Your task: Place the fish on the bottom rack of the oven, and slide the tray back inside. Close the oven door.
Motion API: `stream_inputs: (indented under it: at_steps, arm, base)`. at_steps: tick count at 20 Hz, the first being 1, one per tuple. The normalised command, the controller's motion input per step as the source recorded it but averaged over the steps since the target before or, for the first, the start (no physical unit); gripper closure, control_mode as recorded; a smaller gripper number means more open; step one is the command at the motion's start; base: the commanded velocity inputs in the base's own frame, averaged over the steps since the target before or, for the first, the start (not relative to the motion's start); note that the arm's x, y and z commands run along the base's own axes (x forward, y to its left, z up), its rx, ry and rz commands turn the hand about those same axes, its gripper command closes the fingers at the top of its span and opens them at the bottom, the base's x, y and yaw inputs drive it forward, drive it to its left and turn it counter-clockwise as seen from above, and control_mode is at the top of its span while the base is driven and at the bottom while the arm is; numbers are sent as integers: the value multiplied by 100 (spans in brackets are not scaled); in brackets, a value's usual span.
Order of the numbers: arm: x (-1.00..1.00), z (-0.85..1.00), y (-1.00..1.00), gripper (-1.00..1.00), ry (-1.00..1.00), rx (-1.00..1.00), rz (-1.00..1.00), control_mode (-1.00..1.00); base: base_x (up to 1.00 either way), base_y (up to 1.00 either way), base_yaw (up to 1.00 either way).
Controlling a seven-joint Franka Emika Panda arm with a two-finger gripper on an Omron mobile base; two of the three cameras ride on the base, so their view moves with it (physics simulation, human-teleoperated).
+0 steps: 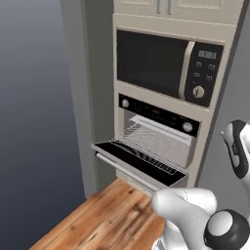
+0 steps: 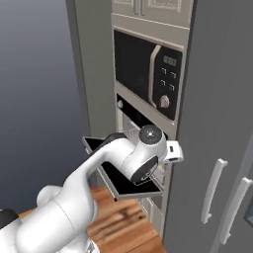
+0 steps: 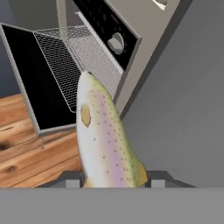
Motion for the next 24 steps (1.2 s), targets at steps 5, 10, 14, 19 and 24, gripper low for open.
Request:
stream_inputs:
  at_steps: [5, 10, 14, 19, 24]
  arm:
    - [0, 0, 0, 100, 0, 0, 0, 100]
    - [0, 0, 0, 100, 0, 0, 0, 100]
    - [0, 0, 0, 100, 0, 0, 0, 100]
    - [6, 0, 0, 100, 0, 0, 0, -100]
    - [7, -4, 1, 100, 0, 0, 0, -100]
  base:
    - [51, 6, 13]
    - [51, 1, 15]
    - [46, 0, 12]
    - [4, 0, 1]
    - [0, 0, 0]
